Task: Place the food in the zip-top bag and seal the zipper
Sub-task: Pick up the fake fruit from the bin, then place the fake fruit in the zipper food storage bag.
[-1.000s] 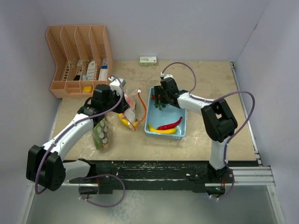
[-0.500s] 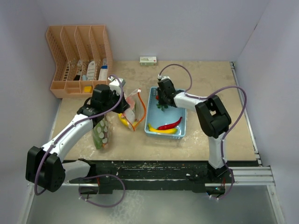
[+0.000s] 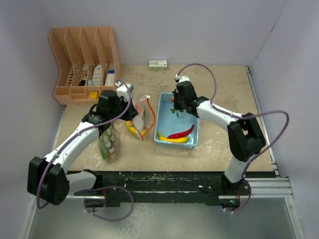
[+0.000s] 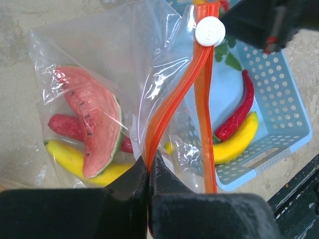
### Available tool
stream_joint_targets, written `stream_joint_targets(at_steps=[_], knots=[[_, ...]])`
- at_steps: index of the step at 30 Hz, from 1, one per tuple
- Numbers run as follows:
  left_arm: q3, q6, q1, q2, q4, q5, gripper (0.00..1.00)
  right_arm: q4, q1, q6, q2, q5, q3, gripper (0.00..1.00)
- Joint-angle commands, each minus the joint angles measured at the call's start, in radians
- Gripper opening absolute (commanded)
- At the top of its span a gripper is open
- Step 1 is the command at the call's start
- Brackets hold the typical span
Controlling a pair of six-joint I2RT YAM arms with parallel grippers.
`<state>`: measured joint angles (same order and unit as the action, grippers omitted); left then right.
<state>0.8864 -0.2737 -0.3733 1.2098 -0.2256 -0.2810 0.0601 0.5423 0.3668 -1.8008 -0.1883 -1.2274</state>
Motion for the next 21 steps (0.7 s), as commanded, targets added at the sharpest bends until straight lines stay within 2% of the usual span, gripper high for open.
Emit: stream_joint_targets(at_steps=[1,8,13,21], knots=[[0.022,0.003,0.003,-0.028,0.041,-0.010,0.00,-0.047,0.003,0.007,0.186,0.088,0.035,0.00],[0.020,-0.002,0.003,-0.010,0.053,-0.014,0.00,-0.112,0.047,0.018,0.344,0.296,0.069,0.00],[0.023,-0.002,0.002,0.002,0.055,-0.017,0.00,-0.164,0.210,-0.007,0.397,0.312,0.071,0.00],[0.025,-0.002,0.003,-0.004,0.052,-0.019,0.00,-0.298,0.255,0.068,0.423,0.364,0.184,0.00]])
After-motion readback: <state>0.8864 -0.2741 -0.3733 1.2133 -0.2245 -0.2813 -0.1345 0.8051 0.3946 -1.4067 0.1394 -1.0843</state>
